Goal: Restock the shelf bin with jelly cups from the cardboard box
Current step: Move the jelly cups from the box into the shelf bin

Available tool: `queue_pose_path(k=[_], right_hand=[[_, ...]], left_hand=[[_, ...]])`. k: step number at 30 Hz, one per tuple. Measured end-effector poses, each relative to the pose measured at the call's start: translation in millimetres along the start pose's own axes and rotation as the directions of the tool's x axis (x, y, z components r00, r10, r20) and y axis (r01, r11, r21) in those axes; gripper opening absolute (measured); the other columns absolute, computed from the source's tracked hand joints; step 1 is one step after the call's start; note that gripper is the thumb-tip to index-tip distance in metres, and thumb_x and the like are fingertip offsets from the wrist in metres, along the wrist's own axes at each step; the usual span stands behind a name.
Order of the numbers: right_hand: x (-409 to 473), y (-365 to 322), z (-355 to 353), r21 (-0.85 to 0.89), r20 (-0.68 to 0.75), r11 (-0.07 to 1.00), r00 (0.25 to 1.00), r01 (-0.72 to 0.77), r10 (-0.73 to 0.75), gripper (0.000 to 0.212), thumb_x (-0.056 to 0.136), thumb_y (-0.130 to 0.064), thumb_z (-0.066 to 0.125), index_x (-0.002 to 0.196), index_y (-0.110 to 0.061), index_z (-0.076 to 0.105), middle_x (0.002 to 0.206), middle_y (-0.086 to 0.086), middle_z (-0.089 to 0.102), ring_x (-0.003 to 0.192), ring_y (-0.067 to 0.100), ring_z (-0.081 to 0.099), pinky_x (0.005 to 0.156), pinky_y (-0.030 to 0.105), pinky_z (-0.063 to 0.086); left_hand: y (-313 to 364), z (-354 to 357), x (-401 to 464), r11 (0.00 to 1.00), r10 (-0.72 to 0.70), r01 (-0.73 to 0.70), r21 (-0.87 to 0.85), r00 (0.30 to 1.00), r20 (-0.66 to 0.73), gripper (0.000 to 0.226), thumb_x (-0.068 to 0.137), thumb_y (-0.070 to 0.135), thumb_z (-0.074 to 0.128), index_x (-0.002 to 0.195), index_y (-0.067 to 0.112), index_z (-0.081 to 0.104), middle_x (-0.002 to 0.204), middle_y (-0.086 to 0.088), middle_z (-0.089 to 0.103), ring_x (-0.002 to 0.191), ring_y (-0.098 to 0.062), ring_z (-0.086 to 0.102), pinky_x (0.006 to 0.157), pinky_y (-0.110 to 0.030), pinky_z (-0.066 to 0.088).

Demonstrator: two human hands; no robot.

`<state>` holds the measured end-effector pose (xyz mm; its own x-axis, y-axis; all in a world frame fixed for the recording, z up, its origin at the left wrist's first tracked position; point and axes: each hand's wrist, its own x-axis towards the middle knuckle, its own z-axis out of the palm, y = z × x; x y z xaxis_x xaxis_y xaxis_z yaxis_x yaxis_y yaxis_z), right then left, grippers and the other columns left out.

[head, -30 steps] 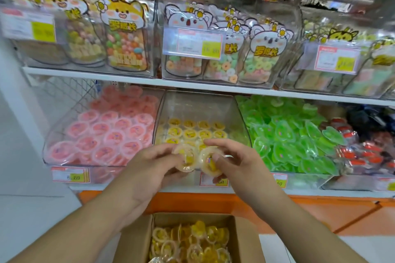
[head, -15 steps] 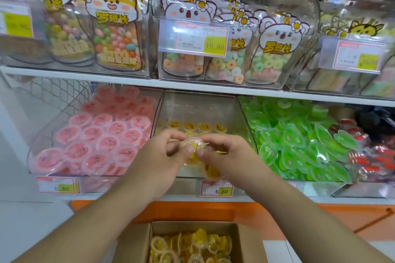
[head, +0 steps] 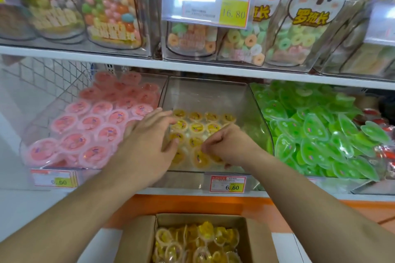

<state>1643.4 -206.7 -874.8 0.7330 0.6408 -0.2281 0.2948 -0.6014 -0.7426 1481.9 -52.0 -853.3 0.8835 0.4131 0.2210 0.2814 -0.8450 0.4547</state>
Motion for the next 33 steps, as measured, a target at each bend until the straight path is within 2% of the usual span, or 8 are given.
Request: queue_pose_path(k=[3,7,10,15,18,26,30,33], right_hand=[[8,1,9,-0.050,0.043,0.998,0.998,-0.037,0.039,0.011,0.090,-0.023,0.078,0.082,-0.025,0.086,0.058,-0.010,0.067,0.051,0.009,0.061,0.050,0.027,0.057],[11,5,13,-0.058,0.064,0.998,0.997,-0.028,0.032,0.011,0.089,-0.023,0.079,0.084,-0.028,0.086,0.082,-0.003,0.079,0.076,0.023,0.075,0.061,0.040,0.066],[10,8,11,-0.052,0.053,0.998,0.998,-0.036,0.038,0.016,0.093,-0.018,0.075,0.086,-0.027,0.086,0.089,-0.002,0.081,0.087,0.023,0.077,0.060,0.036,0.065],[0,6,-5,-0.065,0.096,0.998,0.995,-0.010,0.017,0.023,0.098,-0.006,0.066,0.104,-0.020,0.083,0.095,-0.006,0.078,0.074,0.010,0.074,0.058,0.024,0.061],[-3,9,-11,-0.134,0.097,0.991,0.995,-0.007,0.020,0.022,0.094,-0.005,0.072,0.111,-0.018,0.077,0.082,-0.005,0.065,0.053,0.004,0.064,0.050,0.015,0.049],[2,20,-9,-0.186,0.003,0.983,1.000,0.000,0.000,0.021,0.087,0.005,0.071,0.083,-0.016,0.073,0.079,-0.003,0.072,0.066,0.000,0.068,0.054,0.022,0.052],[4,20,-5,-0.283,-0.051,0.959,0.999,-0.023,0.009,0.021,0.082,-0.002,0.078,0.073,-0.021,0.077,0.071,-0.009,0.073,0.068,0.002,0.065,0.055,0.015,0.046],[3,18,-5,-0.336,-0.088,0.942,0.996,-0.012,-0.019,0.017,0.082,-0.008,0.081,0.078,-0.024,0.076,0.085,-0.006,0.074,0.081,0.007,0.069,0.072,0.022,0.057]], left_hand=[[0,3,1,1.000,0.006,-0.006,0.014,1.000,0.005,0.044,0.100,0.039,0.058,0.143,0.029,0.054,0.162,0.014,0.037,0.156,-0.005,0.017,0.125,-0.042,0.015],[-3,4,0,1.000,0.012,-0.012,0.021,1.000,0.017,0.042,0.101,0.042,0.055,0.142,0.030,0.054,0.163,0.016,0.034,0.156,-0.002,0.010,0.125,-0.040,0.011],[-3,3,-3,1.000,0.006,-0.006,0.011,1.000,0.023,0.040,0.101,0.039,0.056,0.140,0.031,0.055,0.164,0.017,0.033,0.156,0.000,0.008,0.126,-0.040,0.010],[-2,1,-5,1.000,0.017,-0.017,0.001,1.000,0.018,0.039,0.102,0.039,0.055,0.140,0.031,0.055,0.163,0.018,0.033,0.156,0.001,0.007,0.125,-0.039,0.009],[-3,1,-6,1.000,0.022,-0.022,0.001,1.000,0.019,0.040,0.102,0.040,0.054,0.141,0.030,0.055,0.164,0.017,0.032,0.156,0.000,0.006,0.125,-0.039,0.009],[-5,3,-5,0.999,0.034,-0.034,-0.011,0.999,0.007,0.038,0.102,0.038,0.056,0.139,0.030,0.056,0.160,0.019,0.036,0.155,0.002,0.006,0.124,-0.036,0.009],[-6,5,-5,0.999,0.036,-0.036,-0.014,0.999,0.001,0.036,0.101,0.038,0.057,0.137,0.031,0.057,0.158,0.019,0.038,0.155,0.002,0.007,0.124,-0.037,0.009],[-6,6,-5,0.999,0.034,-0.034,-0.017,0.999,0.000,0.036,0.101,0.038,0.058,0.136,0.030,0.058,0.159,0.019,0.038,0.156,0.001,0.007,0.124,-0.039,0.010]])
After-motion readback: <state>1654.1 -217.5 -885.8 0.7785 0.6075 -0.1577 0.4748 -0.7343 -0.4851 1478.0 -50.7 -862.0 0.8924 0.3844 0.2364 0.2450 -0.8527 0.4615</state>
